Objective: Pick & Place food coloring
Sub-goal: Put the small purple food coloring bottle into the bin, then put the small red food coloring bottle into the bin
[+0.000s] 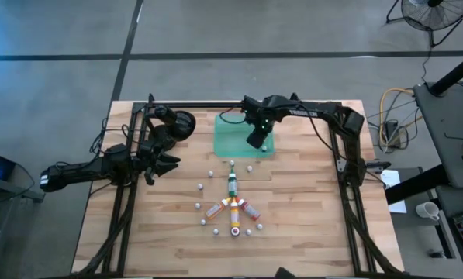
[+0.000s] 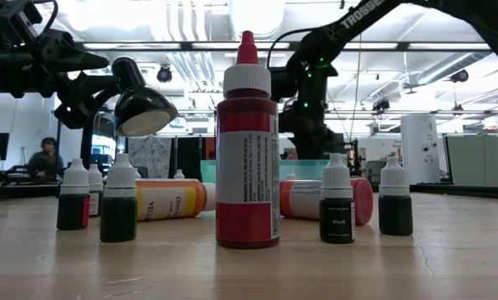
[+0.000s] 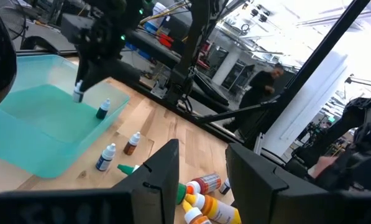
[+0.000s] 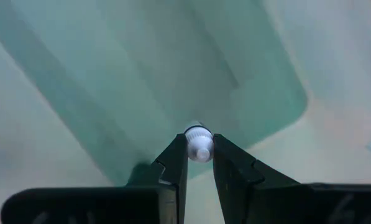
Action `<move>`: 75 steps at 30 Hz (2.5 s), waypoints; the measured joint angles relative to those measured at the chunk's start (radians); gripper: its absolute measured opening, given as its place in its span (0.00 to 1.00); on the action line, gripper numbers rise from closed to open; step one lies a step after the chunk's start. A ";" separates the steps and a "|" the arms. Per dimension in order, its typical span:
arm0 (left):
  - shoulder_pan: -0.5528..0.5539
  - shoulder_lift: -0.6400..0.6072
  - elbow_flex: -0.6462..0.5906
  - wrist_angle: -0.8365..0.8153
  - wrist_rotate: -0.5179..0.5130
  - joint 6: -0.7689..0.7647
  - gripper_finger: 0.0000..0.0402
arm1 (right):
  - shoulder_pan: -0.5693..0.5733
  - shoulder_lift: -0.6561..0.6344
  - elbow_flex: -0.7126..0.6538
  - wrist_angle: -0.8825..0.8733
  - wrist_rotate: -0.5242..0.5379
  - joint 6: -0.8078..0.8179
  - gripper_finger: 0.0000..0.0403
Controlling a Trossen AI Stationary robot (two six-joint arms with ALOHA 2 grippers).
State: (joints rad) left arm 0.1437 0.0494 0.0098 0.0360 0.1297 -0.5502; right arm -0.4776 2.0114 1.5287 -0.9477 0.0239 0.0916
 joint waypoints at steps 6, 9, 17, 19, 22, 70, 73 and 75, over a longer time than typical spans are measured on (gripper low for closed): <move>0.000 0.000 0.000 0.000 0.000 0.000 0.26 | 0.002 0.004 -0.022 -0.009 0.057 -0.101 0.13; 0.000 0.000 0.000 0.000 0.000 0.000 0.26 | 0.000 0.004 -0.033 -0.012 0.051 -0.121 0.13; 0.000 0.000 0.000 0.000 0.000 0.000 0.26 | -0.001 0.004 -0.045 -0.023 -0.024 -0.143 0.23; 0.000 0.000 0.000 0.000 0.000 0.000 0.26 | 0.000 -0.001 -0.046 -0.026 -0.024 -0.133 0.27; 0.000 0.000 0.000 0.000 0.000 0.000 0.26 | 0.000 -0.023 -0.046 -0.042 -0.024 -0.129 0.32; 0.000 0.000 0.000 0.000 0.000 0.000 0.26 | 0.631 -0.371 -0.383 0.363 0.054 -0.292 0.45; 0.000 0.000 0.000 0.000 0.000 0.000 0.26 | 0.622 -0.371 -0.400 0.459 0.219 -0.358 0.45; 0.000 0.000 0.000 0.000 0.000 0.000 0.26 | 0.593 -0.371 -0.405 0.465 0.229 -0.327 0.45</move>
State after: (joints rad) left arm 0.1436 0.0494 0.0101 0.0360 0.1295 -0.5503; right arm 0.1158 1.6409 1.1236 -0.4829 0.2531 -0.2357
